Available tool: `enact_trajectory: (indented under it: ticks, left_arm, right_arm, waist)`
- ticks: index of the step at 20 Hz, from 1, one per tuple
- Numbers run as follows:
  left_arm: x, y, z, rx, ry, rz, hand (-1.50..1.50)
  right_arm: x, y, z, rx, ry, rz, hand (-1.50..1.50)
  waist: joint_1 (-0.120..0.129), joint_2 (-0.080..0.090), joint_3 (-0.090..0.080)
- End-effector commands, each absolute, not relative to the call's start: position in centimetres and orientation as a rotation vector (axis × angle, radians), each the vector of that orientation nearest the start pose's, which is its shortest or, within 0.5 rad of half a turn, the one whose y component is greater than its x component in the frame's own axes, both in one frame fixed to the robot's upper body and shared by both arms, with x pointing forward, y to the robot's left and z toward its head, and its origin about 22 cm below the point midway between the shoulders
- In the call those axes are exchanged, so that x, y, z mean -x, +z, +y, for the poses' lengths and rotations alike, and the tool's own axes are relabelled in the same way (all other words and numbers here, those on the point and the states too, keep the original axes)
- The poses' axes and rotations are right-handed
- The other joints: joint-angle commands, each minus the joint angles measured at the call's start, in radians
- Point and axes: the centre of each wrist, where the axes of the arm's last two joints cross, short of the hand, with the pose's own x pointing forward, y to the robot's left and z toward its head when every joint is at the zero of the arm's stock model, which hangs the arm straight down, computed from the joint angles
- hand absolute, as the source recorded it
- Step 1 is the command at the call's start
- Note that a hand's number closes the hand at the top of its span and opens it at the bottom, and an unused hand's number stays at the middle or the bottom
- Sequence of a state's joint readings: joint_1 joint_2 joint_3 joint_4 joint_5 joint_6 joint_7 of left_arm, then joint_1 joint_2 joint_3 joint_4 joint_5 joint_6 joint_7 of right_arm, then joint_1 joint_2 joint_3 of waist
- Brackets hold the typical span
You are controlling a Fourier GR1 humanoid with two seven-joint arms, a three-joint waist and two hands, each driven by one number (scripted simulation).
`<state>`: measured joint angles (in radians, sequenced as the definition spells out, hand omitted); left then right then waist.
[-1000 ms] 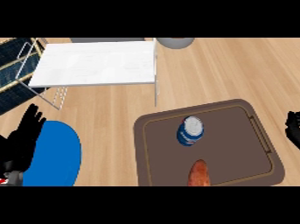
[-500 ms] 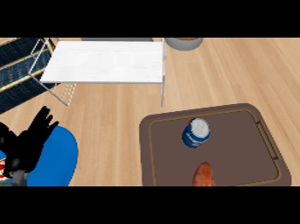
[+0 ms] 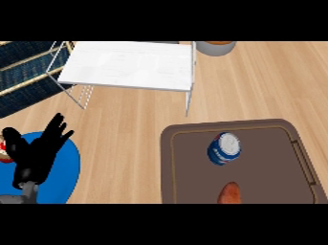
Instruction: Pick the sweet potato from the tray and place it in the tiered shelf
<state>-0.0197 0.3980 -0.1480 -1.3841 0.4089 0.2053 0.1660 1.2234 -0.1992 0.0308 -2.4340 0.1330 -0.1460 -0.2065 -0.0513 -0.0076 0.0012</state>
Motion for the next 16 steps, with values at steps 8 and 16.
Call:
enact_trajectory:
  ticks: [8, 16]
  left_arm:
    - [-24.0, -2.8, 29.0, -0.095, 0.042, -1.124, 0.0]
    - [-25.8, -1.9, 27.9, -0.071, 0.014, -1.152, 0.0]
  right_arm:
    - [1.9, 14.2, -24.5, 0.839, 0.026, -1.206, -1.5]
    - [1.9, 12.5, -24.6, 0.825, 0.054, -1.065, -1.5]
  waist:
    - [0.064, 0.029, -0.009]
    - [0.098, 0.041, -0.009]
